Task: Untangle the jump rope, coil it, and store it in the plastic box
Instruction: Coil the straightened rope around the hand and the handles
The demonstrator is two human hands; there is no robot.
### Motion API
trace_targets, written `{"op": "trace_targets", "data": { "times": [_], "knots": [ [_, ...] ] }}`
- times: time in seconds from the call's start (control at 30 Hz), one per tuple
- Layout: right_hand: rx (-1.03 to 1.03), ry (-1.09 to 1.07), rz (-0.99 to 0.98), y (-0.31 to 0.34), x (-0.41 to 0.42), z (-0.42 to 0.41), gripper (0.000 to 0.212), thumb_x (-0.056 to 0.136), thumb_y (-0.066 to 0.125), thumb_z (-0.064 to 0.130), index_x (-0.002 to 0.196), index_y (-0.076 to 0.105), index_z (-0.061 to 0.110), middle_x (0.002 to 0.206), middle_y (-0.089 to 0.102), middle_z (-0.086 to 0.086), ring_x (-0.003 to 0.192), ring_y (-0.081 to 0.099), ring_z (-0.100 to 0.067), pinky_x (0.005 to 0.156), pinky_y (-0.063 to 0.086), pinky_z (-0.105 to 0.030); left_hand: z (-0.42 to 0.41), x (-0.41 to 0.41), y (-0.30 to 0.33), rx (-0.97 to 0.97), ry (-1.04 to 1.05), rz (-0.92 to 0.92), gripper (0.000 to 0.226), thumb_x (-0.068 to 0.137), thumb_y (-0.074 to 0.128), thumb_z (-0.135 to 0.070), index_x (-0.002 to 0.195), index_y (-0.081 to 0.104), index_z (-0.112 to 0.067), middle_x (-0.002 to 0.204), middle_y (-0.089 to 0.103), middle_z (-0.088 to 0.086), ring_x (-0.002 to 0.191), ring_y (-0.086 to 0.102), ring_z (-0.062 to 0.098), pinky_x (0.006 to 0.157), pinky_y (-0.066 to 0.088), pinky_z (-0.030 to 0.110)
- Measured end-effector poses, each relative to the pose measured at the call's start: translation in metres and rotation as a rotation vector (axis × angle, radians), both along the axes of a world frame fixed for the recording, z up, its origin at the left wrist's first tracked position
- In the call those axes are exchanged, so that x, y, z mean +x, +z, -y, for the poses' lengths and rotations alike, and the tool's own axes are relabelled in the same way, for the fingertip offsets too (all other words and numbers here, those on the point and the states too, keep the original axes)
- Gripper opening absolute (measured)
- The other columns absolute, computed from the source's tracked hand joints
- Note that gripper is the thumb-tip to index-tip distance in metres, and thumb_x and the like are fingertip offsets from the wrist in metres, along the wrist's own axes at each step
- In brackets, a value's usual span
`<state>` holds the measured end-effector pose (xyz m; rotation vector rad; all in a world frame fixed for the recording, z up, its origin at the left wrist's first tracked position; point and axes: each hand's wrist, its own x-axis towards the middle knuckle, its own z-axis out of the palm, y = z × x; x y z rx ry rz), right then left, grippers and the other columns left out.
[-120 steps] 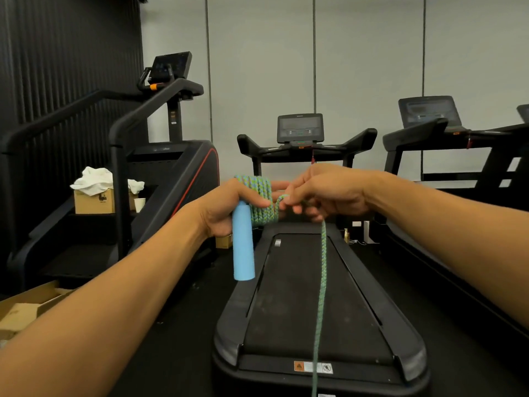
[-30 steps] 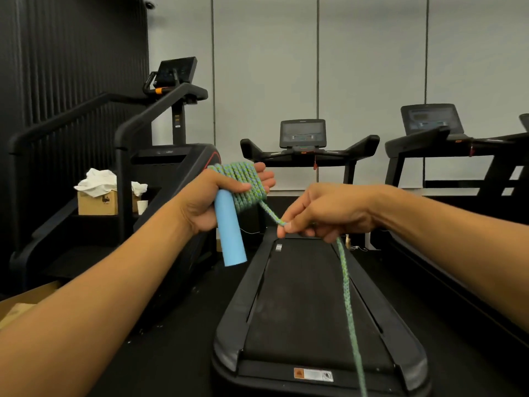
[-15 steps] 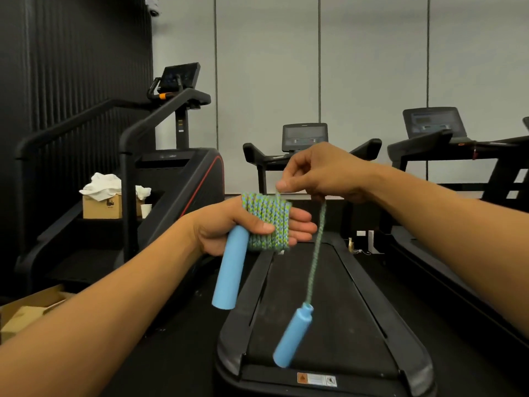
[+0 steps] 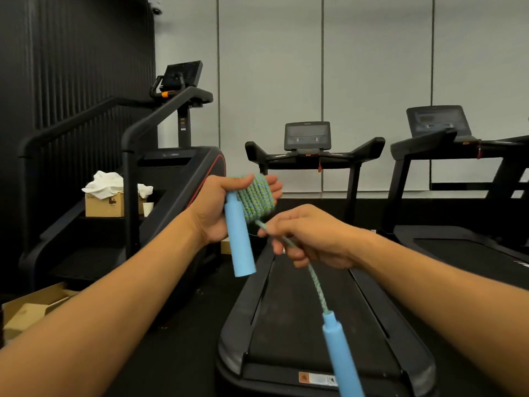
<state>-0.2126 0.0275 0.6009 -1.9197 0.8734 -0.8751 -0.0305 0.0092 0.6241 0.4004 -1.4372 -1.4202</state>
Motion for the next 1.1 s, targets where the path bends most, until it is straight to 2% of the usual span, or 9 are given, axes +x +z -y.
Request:
{"op": "trace_targets", "data": {
  "times": [0.07, 0.17, 0.37, 0.43, 0.53, 0.67, 0.8, 0.93, 1.1],
  "knots": [
    [-0.041, 0.045, -0.177, 0.012, -0.006, -0.01, 0.031, 0.093, 0.062, 0.014, 0.108, 0.06, -0.014, 0.062, 0.056, -0.006, 0.044, 0.034, -0.011, 0.042, 0.028, -0.022, 0.0, 0.005, -0.005, 0.071, 0.044, 0.072, 0.062, 0.086, 0.051, -0.035, 0.132, 0.054, 0.007, 0.129, 0.064, 0.024, 0.114, 0.067, 0.03, 0.099, 0.053, 0.039],
    [-0.171, -0.012, -0.279, 0.039, -0.012, -0.016, 0.015, 0.091, 0.065, 0.011, 0.092, 0.068, -0.004, 0.057, 0.055, -0.002, 0.04, 0.034, -0.008, 0.04, 0.028, -0.02, -0.004, 0.009, -0.013, 0.129, 0.044, 0.239, 0.07, 0.091, 0.042, -0.053, 0.12, 0.062, 0.008, 0.103, 0.071, 0.023, 0.086, 0.073, 0.029, 0.077, 0.062, 0.035],
    [-0.375, -0.129, -0.263, 0.065, -0.011, -0.001, 0.017, 0.093, 0.067, 0.02, 0.08, 0.071, 0.01, 0.057, 0.056, -0.002, 0.04, 0.039, -0.008, 0.04, 0.033, -0.02, -0.005, -0.005, -0.008, 0.12, -0.107, 0.312, 0.09, 0.091, 0.034, -0.066, 0.121, 0.059, 0.016, 0.124, 0.063, 0.032, 0.111, 0.067, 0.039, 0.099, 0.053, 0.044],
    [-0.466, -0.166, -0.247, 0.066, -0.012, 0.009, 0.016, 0.09, 0.071, 0.024, 0.077, 0.073, 0.015, 0.057, 0.06, 0.002, 0.042, 0.043, -0.005, 0.042, 0.036, -0.019, -0.008, -0.009, -0.008, 0.089, -0.198, 0.346, 0.084, 0.088, 0.046, -0.061, 0.12, 0.059, 0.016, 0.122, 0.065, 0.031, 0.11, 0.068, 0.038, 0.097, 0.055, 0.044],
    [-0.522, -0.168, -0.114, 0.061, -0.017, 0.022, 0.008, 0.083, 0.078, 0.021, 0.075, 0.076, 0.019, 0.063, 0.065, 0.004, 0.055, 0.051, -0.005, 0.052, 0.043, -0.018, -0.012, -0.011, -0.009, -0.022, -0.313, 0.379, 0.058, 0.079, 0.076, -0.031, 0.119, 0.065, 0.01, 0.122, 0.067, 0.026, 0.113, 0.068, 0.034, 0.093, 0.056, 0.037],
    [-0.143, 0.062, 0.228, 0.032, -0.014, 0.035, 0.023, 0.093, 0.061, 0.008, 0.075, 0.074, 0.013, 0.07, 0.064, -0.008, 0.064, 0.058, -0.015, 0.059, 0.052, -0.024, -0.011, -0.016, -0.01, -0.103, -0.328, 0.316, 0.045, 0.07, 0.084, -0.015, 0.109, 0.072, 0.002, 0.115, 0.071, 0.021, 0.107, 0.071, 0.03, 0.091, 0.057, 0.033],
    [0.219, 0.308, 0.528, 0.008, -0.004, 0.033, 0.036, 0.09, 0.046, 0.012, 0.055, 0.057, 0.017, 0.036, 0.035, 0.006, 0.034, 0.032, -0.005, 0.044, 0.033, -0.014, -0.01, -0.021, -0.01, -0.178, -0.332, 0.242, 0.034, 0.073, 0.082, -0.015, 0.103, 0.074, -0.001, 0.109, 0.074, 0.019, 0.104, 0.072, 0.03, 0.09, 0.058, 0.033],
    [0.274, 0.276, 0.664, 0.004, 0.008, 0.034, 0.048, 0.1, 0.046, 0.04, 0.058, 0.053, 0.018, 0.033, 0.029, 0.012, 0.033, 0.03, -0.007, 0.056, 0.026, -0.018, -0.004, -0.022, -0.01, -0.193, -0.25, 0.186, 0.037, 0.067, 0.088, -0.022, 0.095, 0.075, -0.002, 0.106, 0.074, 0.019, 0.101, 0.073, 0.029, 0.089, 0.059, 0.034],
    [0.206, 0.24, 0.654, 0.018, 0.017, 0.023, 0.062, 0.096, 0.049, 0.052, 0.044, 0.051, 0.018, 0.031, 0.026, 0.01, 0.032, 0.028, -0.006, 0.045, 0.026, -0.014, 0.001, -0.021, -0.003, -0.178, -0.26, 0.114, 0.032, 0.064, 0.09, -0.028, 0.08, 0.073, -0.006, 0.096, 0.076, 0.015, 0.092, 0.075, 0.025, 0.082, 0.06, 0.03]
  ]
}}
